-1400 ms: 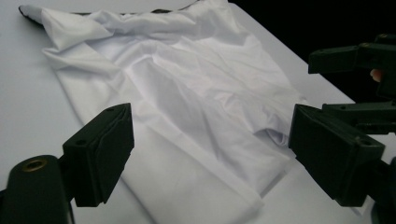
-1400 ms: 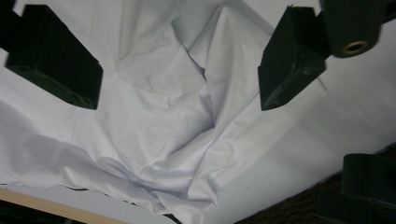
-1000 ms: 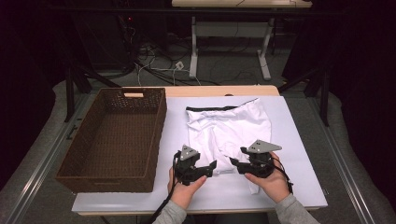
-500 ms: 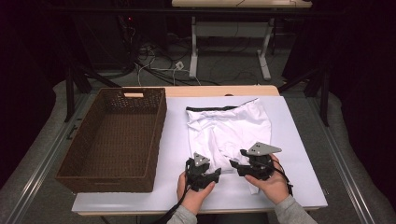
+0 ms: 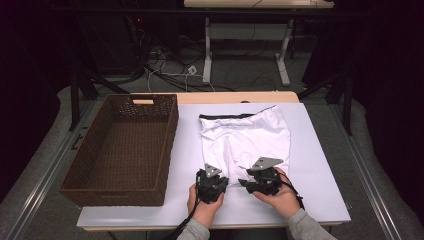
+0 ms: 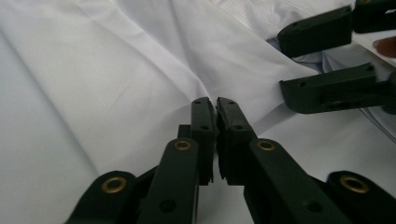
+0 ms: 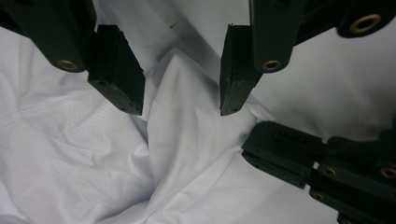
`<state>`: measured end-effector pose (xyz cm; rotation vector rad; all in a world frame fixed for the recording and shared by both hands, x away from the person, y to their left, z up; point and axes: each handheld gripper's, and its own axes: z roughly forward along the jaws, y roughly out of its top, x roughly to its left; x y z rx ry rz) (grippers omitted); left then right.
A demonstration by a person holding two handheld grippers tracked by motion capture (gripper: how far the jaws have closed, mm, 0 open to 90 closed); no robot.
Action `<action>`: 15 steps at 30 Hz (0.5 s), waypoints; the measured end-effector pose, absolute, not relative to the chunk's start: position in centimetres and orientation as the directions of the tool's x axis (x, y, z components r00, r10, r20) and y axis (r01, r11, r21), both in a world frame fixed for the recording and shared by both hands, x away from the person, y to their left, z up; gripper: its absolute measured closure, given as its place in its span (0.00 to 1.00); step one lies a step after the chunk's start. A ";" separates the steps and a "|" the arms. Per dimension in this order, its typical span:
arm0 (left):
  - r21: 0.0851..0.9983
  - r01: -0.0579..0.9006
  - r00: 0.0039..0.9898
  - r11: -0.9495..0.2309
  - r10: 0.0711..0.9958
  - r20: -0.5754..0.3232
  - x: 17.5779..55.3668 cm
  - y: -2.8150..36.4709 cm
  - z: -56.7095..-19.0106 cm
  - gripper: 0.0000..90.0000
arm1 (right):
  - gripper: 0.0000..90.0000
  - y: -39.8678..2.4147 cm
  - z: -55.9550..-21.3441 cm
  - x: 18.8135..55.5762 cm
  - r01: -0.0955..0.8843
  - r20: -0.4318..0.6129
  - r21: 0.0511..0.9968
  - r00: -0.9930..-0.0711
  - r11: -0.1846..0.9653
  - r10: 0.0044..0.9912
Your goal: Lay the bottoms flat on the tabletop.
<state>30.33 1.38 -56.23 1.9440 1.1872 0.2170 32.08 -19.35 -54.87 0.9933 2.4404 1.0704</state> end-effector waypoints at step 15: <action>0.786 0.600 0.537 -0.148 0.803 -0.259 30.2 4.8 -52.0 0.99 | 0.99 -20.8 -52.1 32.1 0.473 0.067 0.787 -0.704 0.396 0.707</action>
